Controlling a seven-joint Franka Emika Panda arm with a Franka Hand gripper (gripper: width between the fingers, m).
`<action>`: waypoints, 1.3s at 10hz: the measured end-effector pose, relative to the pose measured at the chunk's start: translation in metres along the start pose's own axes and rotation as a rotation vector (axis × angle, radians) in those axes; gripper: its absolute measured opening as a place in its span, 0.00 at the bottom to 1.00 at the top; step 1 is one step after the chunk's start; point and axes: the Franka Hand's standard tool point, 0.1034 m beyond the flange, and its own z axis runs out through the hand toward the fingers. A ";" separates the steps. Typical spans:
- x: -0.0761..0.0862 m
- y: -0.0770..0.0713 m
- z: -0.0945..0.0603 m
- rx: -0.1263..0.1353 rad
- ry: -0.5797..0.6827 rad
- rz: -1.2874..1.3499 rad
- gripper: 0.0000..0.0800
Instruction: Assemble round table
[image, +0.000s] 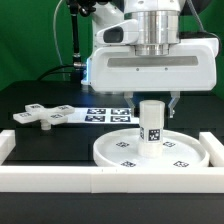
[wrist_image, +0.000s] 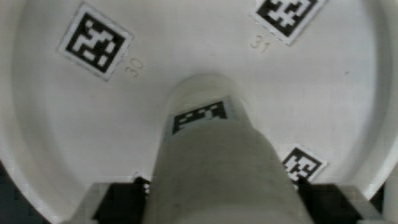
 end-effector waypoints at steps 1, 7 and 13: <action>0.000 0.000 0.000 0.002 0.000 0.020 0.51; 0.001 0.002 -0.001 0.047 -0.015 0.462 0.51; 0.000 -0.001 -0.001 0.075 -0.053 1.087 0.51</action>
Offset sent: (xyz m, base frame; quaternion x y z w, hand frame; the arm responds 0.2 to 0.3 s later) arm 0.0000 0.0000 0.0000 0.0000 0.0000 0.1296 0.9916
